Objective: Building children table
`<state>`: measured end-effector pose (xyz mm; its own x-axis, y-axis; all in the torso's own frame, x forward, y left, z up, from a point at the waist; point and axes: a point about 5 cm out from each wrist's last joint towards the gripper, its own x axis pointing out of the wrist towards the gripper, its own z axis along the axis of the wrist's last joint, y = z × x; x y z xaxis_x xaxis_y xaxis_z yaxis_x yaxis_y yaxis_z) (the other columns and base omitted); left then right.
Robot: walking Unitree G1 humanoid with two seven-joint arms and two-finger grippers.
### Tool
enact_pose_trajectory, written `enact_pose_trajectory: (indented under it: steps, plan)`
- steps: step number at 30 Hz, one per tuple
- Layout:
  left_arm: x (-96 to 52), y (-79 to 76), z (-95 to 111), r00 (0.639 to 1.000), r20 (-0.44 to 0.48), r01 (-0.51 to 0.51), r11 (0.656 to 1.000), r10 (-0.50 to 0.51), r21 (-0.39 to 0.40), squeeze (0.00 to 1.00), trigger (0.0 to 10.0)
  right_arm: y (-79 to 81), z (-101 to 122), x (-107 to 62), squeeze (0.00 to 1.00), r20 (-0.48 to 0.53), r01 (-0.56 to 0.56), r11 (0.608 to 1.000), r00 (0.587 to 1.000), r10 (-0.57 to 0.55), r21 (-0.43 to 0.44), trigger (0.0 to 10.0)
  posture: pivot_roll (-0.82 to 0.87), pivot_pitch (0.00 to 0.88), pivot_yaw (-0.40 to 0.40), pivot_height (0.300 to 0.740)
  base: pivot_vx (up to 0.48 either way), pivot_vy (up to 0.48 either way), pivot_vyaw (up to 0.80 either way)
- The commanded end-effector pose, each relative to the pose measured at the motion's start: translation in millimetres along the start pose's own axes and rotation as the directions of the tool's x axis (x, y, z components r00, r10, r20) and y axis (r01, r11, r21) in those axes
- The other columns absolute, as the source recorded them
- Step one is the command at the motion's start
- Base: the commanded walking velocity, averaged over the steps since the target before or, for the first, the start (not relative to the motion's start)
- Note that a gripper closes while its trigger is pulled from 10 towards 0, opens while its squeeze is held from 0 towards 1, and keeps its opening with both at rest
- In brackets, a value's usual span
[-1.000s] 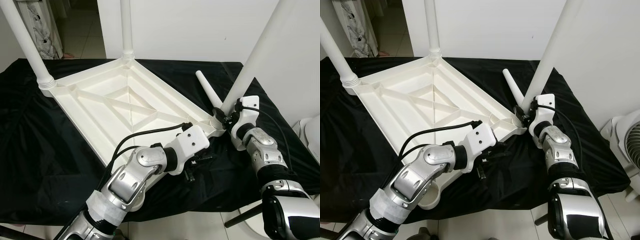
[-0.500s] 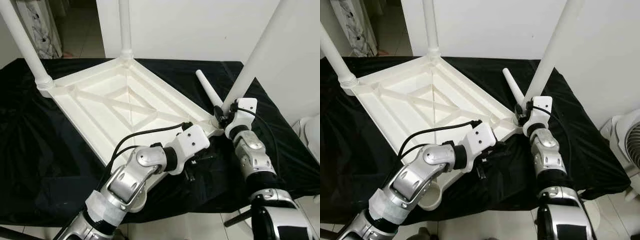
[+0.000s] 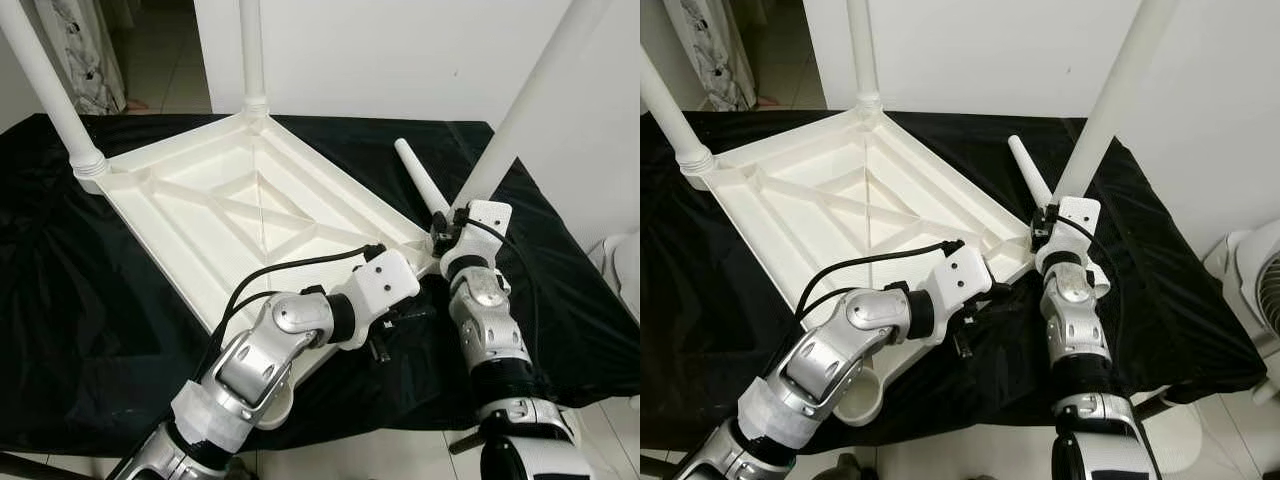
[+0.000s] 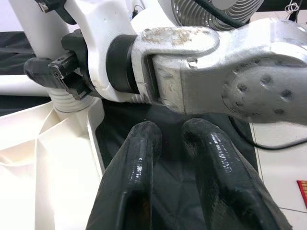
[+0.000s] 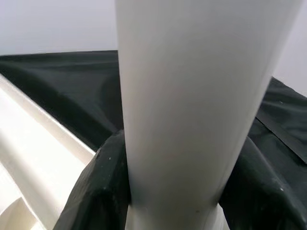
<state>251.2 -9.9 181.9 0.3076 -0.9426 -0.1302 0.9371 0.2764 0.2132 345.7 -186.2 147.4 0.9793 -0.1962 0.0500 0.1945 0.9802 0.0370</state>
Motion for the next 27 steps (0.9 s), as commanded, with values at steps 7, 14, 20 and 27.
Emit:
enact_pose_trajectory:
  steps: [7, 14, 20, 27]
  plan:
    - [1.1, 0.4, -1, 1.000, -0.003, -0.029, 1.000, 0.029, 0.000, 0.00, 10.0, 10.9, -24, -25.6, 0.00, -0.131, 0.187, 0.981, 0.975, -0.179, 0.047, 0.0, 0.05, 0.046, -0.030, 0.740, 0.000, 0.000, 0.00]
    - [0.5, 1.3, -1, 1.000, -0.006, -0.027, 1.000, 0.027, 0.001, 0.00, 10.0, 24.7, -18, -33.6, 0.00, -0.144, 0.209, 0.974, 0.970, -0.194, 0.093, 0.0, 0.05, 0.046, -0.030, 0.740, 0.000, 0.000, 0.00]
    - [-0.4, 2.5, -1, 1.000, -0.009, -0.030, 1.000, 0.030, 0.000, 0.00, 10.0, 29.6, -17, -33.8, 0.00, -0.165, 0.167, 0.979, 0.975, -0.147, 0.118, 10.0, 0.05, 0.045, -0.030, 0.740, 0.000, 0.000, 0.00]
    - [-0.2, 2.8, -1, 1.000, -0.009, -0.029, 1.000, 0.029, -0.001, 0.00, 10.0, 26.8, -11, -26.5, 1.00, -0.133, 0.098, 0.983, 0.988, -0.078, 0.155, 10.0, 0.05, 0.046, -0.027, 0.740, 0.000, 0.000, 0.00]
